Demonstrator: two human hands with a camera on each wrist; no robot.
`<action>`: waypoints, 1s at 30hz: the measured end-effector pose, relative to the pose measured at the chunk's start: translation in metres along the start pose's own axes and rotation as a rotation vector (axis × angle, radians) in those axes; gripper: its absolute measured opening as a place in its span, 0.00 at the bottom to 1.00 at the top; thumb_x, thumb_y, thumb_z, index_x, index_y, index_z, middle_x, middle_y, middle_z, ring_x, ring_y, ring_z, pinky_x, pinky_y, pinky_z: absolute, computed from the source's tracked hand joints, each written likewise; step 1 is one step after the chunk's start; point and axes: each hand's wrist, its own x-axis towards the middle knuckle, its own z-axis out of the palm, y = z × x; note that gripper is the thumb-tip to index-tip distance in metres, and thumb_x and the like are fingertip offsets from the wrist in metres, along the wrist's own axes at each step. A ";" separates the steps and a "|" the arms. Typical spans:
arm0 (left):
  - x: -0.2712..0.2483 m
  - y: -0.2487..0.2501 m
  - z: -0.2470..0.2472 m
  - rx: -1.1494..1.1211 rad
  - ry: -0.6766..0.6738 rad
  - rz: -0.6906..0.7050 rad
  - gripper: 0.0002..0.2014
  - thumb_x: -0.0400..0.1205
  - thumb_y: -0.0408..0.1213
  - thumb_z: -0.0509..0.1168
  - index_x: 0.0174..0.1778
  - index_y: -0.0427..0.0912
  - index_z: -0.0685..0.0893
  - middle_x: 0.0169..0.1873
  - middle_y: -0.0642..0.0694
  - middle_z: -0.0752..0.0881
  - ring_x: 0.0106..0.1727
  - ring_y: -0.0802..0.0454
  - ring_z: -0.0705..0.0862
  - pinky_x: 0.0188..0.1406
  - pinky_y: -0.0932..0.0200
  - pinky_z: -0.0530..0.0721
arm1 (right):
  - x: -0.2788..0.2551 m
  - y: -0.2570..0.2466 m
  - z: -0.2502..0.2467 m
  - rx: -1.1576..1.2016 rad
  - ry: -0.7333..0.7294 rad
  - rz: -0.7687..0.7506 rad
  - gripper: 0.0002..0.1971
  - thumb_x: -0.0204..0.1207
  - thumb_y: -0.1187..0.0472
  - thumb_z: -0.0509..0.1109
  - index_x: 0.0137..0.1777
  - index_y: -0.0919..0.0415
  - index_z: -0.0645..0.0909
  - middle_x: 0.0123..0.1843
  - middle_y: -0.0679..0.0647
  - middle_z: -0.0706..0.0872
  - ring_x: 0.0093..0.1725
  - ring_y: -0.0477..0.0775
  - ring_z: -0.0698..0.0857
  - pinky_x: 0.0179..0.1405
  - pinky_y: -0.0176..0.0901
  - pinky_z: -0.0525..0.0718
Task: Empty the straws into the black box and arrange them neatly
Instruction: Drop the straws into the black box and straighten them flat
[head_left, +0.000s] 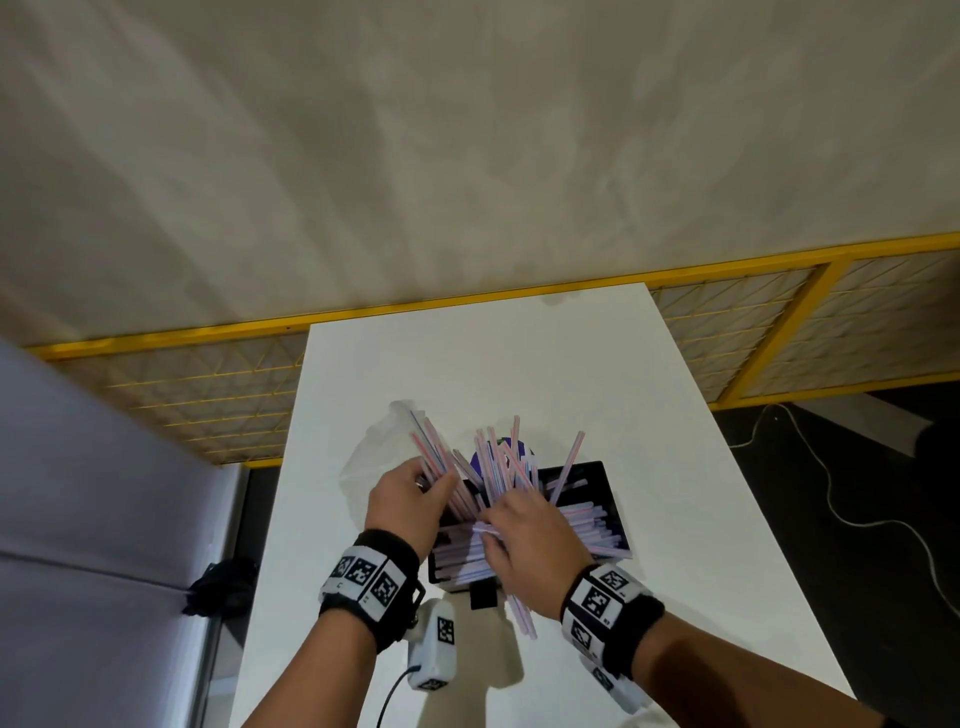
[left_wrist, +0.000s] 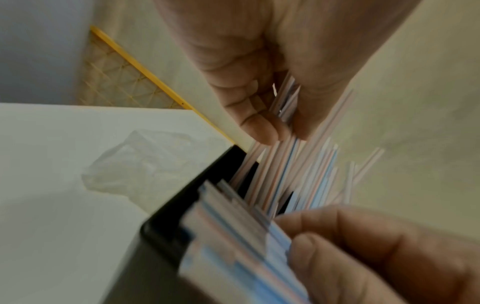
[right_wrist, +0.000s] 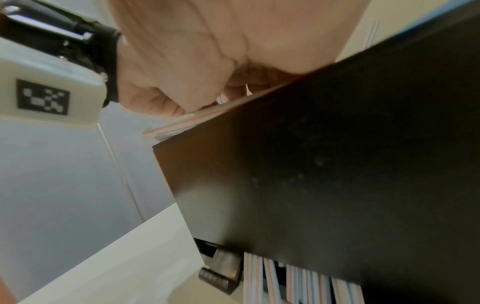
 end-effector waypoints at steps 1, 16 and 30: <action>0.000 0.003 -0.005 0.008 0.010 0.010 0.12 0.81 0.49 0.74 0.33 0.52 0.84 0.29 0.53 0.88 0.34 0.52 0.89 0.35 0.57 0.83 | -0.001 0.000 0.001 -0.004 0.002 0.004 0.19 0.86 0.47 0.53 0.64 0.52 0.82 0.58 0.48 0.79 0.60 0.54 0.76 0.63 0.51 0.78; -0.044 0.057 -0.079 -0.015 0.202 0.309 0.07 0.84 0.50 0.69 0.41 0.57 0.86 0.38 0.52 0.87 0.40 0.58 0.85 0.36 0.57 0.80 | 0.005 -0.009 -0.036 0.172 0.175 -0.086 0.18 0.87 0.44 0.61 0.67 0.53 0.81 0.59 0.45 0.78 0.53 0.46 0.82 0.52 0.45 0.85; -0.087 0.079 -0.038 -0.376 0.079 0.364 0.05 0.85 0.42 0.72 0.42 0.53 0.89 0.35 0.54 0.91 0.38 0.57 0.89 0.39 0.65 0.84 | -0.009 -0.016 -0.077 0.330 0.262 -0.070 0.05 0.82 0.55 0.70 0.54 0.44 0.80 0.46 0.38 0.76 0.40 0.43 0.79 0.38 0.39 0.80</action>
